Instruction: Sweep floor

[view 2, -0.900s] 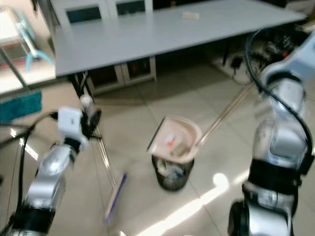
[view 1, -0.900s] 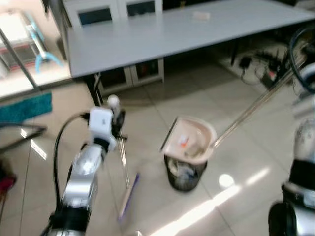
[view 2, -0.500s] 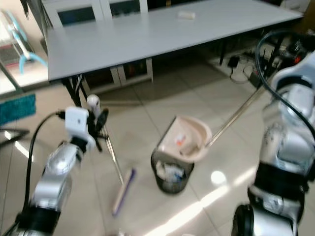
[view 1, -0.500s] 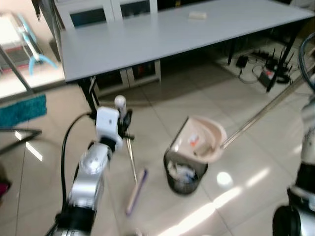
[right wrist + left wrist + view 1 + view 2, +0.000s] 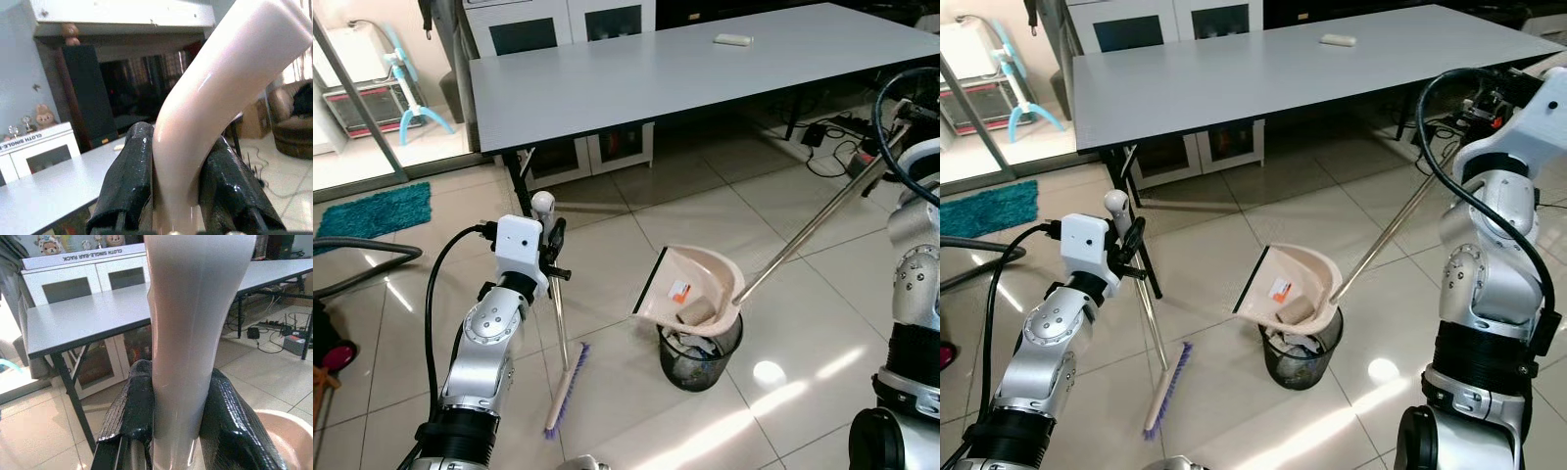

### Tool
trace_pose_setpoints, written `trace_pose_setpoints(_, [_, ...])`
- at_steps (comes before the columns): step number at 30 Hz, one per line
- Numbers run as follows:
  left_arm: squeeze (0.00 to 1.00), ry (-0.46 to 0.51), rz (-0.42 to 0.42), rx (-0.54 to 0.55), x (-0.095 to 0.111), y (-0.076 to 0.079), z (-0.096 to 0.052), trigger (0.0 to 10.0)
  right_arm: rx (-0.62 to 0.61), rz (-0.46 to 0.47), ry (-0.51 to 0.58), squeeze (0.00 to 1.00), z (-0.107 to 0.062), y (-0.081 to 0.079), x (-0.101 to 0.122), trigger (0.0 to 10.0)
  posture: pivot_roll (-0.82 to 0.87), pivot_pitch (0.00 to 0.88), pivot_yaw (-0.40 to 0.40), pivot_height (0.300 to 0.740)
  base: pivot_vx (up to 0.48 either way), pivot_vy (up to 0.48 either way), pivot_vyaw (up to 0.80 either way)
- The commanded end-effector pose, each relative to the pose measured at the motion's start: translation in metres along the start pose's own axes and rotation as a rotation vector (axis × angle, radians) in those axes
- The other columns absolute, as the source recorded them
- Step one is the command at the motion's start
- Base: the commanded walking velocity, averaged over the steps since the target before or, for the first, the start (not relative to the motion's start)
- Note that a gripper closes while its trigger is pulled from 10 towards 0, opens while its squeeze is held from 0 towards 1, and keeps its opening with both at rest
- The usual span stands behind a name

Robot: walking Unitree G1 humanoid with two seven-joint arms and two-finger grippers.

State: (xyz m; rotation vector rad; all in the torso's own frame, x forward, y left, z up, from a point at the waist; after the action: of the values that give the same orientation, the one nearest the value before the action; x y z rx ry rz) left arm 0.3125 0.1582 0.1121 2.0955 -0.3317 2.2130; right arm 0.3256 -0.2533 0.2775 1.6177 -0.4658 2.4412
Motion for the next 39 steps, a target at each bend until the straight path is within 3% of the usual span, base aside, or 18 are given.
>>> trace_pose_setpoints(1, [0.0, 0.032, 0.018, 0.017, 0.007, -0.006, 0.002, 10.0, 0.033, -0.008, 0.087, 0.0, 0.005, -0.008, 0.018, 10.0, -0.05, 0.0, 0.066, 0.74, 0.0, 0.0, 0.0])
trace_pose_setpoints(8, [0.0, 0.03, 0.015, 0.019, 0.006, -0.004, 0.002, 10.0, 0.098, -0.086, 0.145, 0.0, 0.004, -0.017, 0.02, 10.0, -0.05, 0.0, 0.057, 0.74, 0.0, 0.0, 0.0])
trace_pose_setpoints(13, [0.0, 0.031, 0.013, 0.02, 0.005, -0.003, 0.002, 10.0, 0.217, -0.189, 0.204, 0.0, 0.0, -0.038, 0.017, 10.0, -0.05, 0.0, 0.053, 0.74, 0.0, 0.0, 0.0])
trace_pose_setpoints(18, [0.0, 0.032, 0.013, 0.021, 0.005, -0.003, 0.002, 10.0, 0.268, -0.2, 0.22, 0.0, -0.003, -0.048, 0.013, 10.0, -0.05, 0.0, 0.052, 0.74, 0.0, 0.0, 0.0])
trace_pose_setpoints(27, [0.0, 0.033, 0.016, 0.025, 0.005, -0.004, 0.001, 10.0, 0.466, -0.276, 0.26, 0.0, -0.023, -0.085, -0.002, 10.0, -0.04, 0.0, 0.048, 0.74, 0.0, 0.0, 0.0])
trace_pose_setpoints(39, [0.0, 0.031, 0.019, 0.023, 0.004, -0.005, 0.0, 10.0, 0.684, -0.348, 0.312, 0.0, -0.05, -0.118, -0.01, 10.0, -0.04, 0.0, 0.051, 0.74, 0.0, 0.0, 0.0])
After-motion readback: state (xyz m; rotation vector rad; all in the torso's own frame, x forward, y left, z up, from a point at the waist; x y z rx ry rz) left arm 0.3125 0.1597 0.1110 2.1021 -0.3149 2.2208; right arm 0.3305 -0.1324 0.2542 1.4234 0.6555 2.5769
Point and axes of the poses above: a point about 5 cm out from each wrist's last joint towards the gripper, its own z axis pointing out of the wrist towards the gripper, its own x axis along the axis of the wrist's last joint, y = z × x, the point moved 1 cm from there along z, pointing out of the wrist towards the gripper
